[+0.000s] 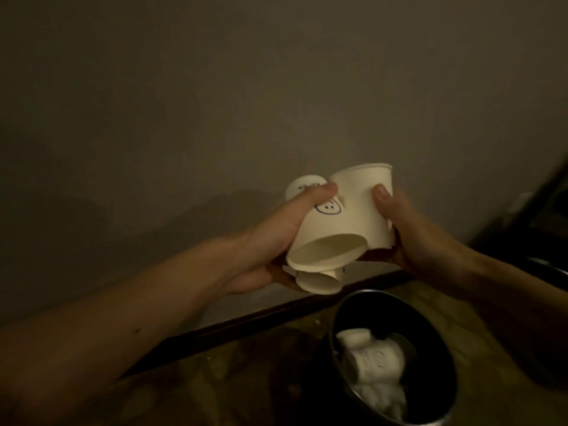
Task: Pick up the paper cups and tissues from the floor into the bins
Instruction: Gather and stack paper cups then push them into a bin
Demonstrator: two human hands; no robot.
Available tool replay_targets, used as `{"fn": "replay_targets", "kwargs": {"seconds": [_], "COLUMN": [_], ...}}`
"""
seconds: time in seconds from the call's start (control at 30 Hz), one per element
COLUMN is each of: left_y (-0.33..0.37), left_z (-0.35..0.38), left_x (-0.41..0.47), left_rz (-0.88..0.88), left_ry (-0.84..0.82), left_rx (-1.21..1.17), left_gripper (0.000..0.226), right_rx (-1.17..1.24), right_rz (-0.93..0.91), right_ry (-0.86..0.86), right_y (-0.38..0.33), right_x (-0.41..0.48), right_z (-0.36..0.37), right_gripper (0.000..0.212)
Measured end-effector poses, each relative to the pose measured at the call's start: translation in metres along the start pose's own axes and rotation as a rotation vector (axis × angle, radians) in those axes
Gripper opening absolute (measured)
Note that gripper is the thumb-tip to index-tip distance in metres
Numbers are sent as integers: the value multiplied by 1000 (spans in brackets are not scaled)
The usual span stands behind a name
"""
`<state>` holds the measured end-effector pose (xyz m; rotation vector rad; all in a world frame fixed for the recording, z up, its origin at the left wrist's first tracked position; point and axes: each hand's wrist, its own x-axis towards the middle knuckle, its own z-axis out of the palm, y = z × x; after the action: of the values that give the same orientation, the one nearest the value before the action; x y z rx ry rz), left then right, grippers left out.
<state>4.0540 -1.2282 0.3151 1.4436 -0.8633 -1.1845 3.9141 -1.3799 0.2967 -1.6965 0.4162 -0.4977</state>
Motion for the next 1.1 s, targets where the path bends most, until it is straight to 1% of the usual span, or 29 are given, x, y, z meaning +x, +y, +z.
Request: {"fn": "replay_targets", "kwargs": {"seconds": [0.03, 0.1, 0.17, 0.2, 0.23, 0.3, 0.33, 0.37, 0.4, 0.43, 0.47, 0.57, 0.63, 0.67, 0.73, 0.77, 0.83, 0.9, 0.93, 0.97, 1.03, 1.1], "left_y": [-11, -34, -61, -77, -92, -120, -132, -143, -153, -163, -169, -180, -182, -182, -182, -182, -180, -172, -168, -166, -164, -164], "left_z": [20, 61, 92, 104, 114, 130, 136, 139, 140, 140, 140, 139, 138, 137, 135, 133, 128, 123, 120, 117, 114, 116], "left_x": [15, 54, 85, 97, 106, 118, 124, 129, 133, 136, 138, 140, 142, 143, 143, 143, 144, 146, 147, 149, 150, 148], "left_rz": [-53, -163, -273, -295, -321, -349, -352, -354, -351, -340, -329, -265, -176, -115, -9, 14, 25, 38, 35, 29, 23, 43], "left_ry": [-58, -135, -165, -176, -177, -160, -146, -130, -109, -87, -63, 2, 49, 54, 55, 61, 89, 99, 95, 79, 18, -18], "left_rx": [-8, -10, -32, -12, -5, -19, -12, 9, 30, 55, 103, 407, 621, 676, 723, 741, 745, 700, 676, 664, 687, 716], "left_gripper": [69, 78, 87, 90, 89, 88, 91, 96, 99, 98, 93, 75, 76, 78, 77, 75, 72, 79, 82, 80, 66, 53], "right_rx": [1, 26, 20, -16, -58, -153, -222, -330, -427, -506, -567, -802, -947, -966, -941, -929, -914, -878, -894, -952, -1088, -1132], "right_rz": [14, 80, 165, 206, 250, 344, 377, 407, 431, 443, 444, 395, 336, 325, 343, 356, 356, 361, 376, 392, 425, 454], "right_ry": [22, 113, 194, 223, 238, 222, 212, 211, 204, 200, 195, 181, 206, 219, 221, 225, 244, 265, 248, 205, 97, 44], "right_y": [14, 44, 76, 87, 99, 118, 126, 136, 144, 151, 156, 165, 165, 165, 167, 168, 169, 166, 164, 162, 160, 158], "right_x": [-14, -44, -68, -78, -85, -97, -101, -104, -107, -109, -110, -110, -105, -102, -93, -89, -77, -66, -62, -59, -55, -53], "right_z": [-20, -55, -79, -85, -91, -99, -101, -103, -104, -103, -102, -96, -93, -91, -86, -84, -81, -83, -86, -89, -98, -105], "right_gripper": [70, 61, 66, 70, 70, 59, 62, 70, 76, 78, 75, 71, 70, 70, 73, 74, 72, 67, 68, 71, 79, 83]}}
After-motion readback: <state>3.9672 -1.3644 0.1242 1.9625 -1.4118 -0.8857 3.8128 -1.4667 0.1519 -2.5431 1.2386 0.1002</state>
